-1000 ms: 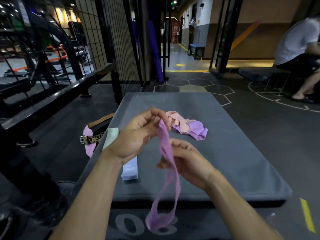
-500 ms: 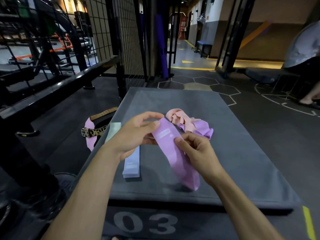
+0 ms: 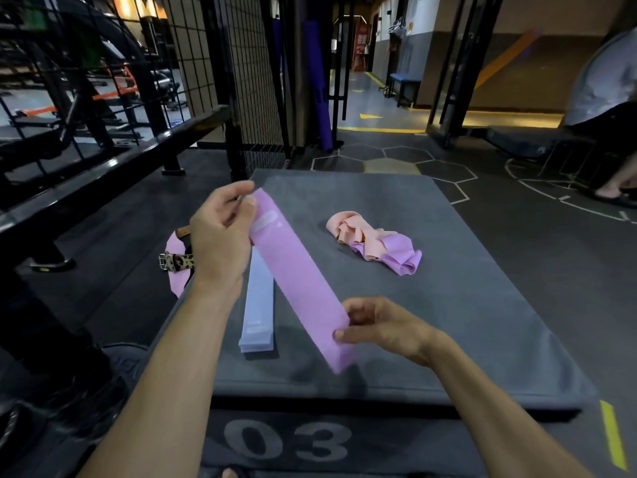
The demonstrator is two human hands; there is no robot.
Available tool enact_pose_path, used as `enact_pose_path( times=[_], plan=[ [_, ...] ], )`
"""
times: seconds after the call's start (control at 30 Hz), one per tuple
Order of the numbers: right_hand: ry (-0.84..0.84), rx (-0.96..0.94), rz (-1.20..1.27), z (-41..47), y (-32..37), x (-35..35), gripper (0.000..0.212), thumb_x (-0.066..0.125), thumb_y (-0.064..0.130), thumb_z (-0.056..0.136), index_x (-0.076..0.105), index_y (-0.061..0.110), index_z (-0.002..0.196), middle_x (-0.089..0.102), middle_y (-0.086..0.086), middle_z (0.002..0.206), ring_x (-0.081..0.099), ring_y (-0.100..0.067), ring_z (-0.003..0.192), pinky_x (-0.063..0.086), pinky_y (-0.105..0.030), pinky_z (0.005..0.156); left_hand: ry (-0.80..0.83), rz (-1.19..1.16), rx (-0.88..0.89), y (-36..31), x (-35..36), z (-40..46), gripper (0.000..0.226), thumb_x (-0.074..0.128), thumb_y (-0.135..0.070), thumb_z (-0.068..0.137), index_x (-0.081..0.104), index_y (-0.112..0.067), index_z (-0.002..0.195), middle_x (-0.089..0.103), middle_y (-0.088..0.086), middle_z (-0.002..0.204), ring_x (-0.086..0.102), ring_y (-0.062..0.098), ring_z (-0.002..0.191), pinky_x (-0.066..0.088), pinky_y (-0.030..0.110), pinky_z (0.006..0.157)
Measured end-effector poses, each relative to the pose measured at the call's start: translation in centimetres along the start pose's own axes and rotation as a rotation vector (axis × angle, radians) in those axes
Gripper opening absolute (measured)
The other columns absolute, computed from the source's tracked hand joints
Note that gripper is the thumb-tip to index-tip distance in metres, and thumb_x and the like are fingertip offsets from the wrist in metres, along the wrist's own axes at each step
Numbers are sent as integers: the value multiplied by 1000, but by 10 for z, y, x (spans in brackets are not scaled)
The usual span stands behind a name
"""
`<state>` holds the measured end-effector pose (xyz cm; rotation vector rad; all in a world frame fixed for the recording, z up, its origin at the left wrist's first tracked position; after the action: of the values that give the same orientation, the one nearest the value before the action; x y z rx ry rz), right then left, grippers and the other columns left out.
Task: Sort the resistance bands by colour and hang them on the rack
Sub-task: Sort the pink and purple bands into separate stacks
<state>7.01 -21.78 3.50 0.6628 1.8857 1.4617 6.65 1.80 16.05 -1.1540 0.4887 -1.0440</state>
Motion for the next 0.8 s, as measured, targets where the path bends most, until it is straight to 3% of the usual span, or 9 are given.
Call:
enact_pose_path(
  times=[0.1, 0.17, 0.3, 0.4, 0.6, 0.8],
  plan=[
    [-96, 46, 63, -5, -9, -24, 28, 78, 19, 84, 69, 0, 102, 70, -8, 95, 63, -18, 88, 50, -31, 83, -98, 11, -43, 10, -25, 8, 20, 60, -10, 99, 72, -18, 113, 76, 0, 103, 67, 13, 88, 54, 35, 72],
    [-183, 76, 116, -8, -13, -40, 24, 76, 17, 88, 70, -1, 104, 69, -8, 91, 63, -19, 83, 55, -30, 77, -125, 31, -87, 17, -36, 10, 21, 58, -9, 99, 72, -17, 114, 75, 2, 104, 67, 14, 86, 55, 32, 67],
    [-383, 104, 235, -15, -19, -65, 14, 69, 17, 94, 72, 6, 102, 67, -5, 79, 62, -17, 65, 59, -39, 74, -73, 103, -172, 35, -47, 9, 22, 56, -3, 99, 70, -16, 110, 73, 9, 110, 68, 18, 86, 57, 27, 61],
    [-498, 98, 254, -19, -20, -77, 20, 64, 22, 98, 72, 4, 98, 61, -5, 70, 56, -13, 53, 56, -30, 57, -2, 184, -230, 51, -52, 5, 22, 56, -2, 100, 70, -15, 110, 72, 11, 112, 68, 22, 90, 58, 23, 59],
    [-562, 82, 234, -22, -23, -86, 24, 67, 26, 96, 72, 2, 98, 63, -6, 67, 58, -13, 52, 52, -24, 50, 34, 212, -282, 68, -62, 2, 19, 57, -4, 101, 69, -10, 114, 73, 12, 113, 70, 30, 102, 60, 33, 68],
    [-599, 85, 162, -32, -29, -104, 21, 73, 22, 91, 74, 3, 99, 67, -10, 69, 60, -16, 50, 51, -25, 46, 97, 238, -334, 71, -55, -4, 17, 58, -4, 100, 68, -6, 113, 75, 7, 102, 70, 22, 81, 59, 25, 58]
  ],
)
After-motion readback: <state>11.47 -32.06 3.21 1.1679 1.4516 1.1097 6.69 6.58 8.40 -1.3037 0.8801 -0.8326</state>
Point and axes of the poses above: each hand's wrist, its own z-axis towards the middle knuckle, its own x-axis out of the palm, y = z × x, the point moved 9 cm from there along z, towards the middle knuckle
